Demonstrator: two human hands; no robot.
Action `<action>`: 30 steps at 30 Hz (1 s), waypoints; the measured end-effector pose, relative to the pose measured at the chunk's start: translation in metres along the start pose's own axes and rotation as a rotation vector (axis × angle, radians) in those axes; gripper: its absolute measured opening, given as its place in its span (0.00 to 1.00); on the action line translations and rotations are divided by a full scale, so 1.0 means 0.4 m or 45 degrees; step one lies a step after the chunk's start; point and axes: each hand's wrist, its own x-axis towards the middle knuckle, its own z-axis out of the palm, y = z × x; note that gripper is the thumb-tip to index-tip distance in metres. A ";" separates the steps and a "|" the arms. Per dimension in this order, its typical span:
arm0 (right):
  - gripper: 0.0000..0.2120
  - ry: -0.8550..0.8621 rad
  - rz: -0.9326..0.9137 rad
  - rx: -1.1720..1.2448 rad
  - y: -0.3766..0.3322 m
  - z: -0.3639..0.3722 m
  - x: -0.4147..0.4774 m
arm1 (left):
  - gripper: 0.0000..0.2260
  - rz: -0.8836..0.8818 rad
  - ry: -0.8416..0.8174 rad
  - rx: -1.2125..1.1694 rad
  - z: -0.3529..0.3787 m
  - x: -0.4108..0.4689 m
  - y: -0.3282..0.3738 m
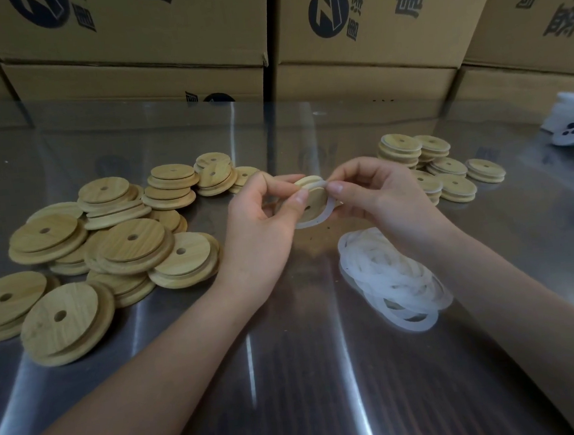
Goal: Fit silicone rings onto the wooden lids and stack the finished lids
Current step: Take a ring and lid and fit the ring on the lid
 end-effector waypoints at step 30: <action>0.06 0.095 -0.019 -0.033 -0.006 0.007 -0.003 | 0.08 0.097 0.046 0.047 -0.003 -0.007 0.009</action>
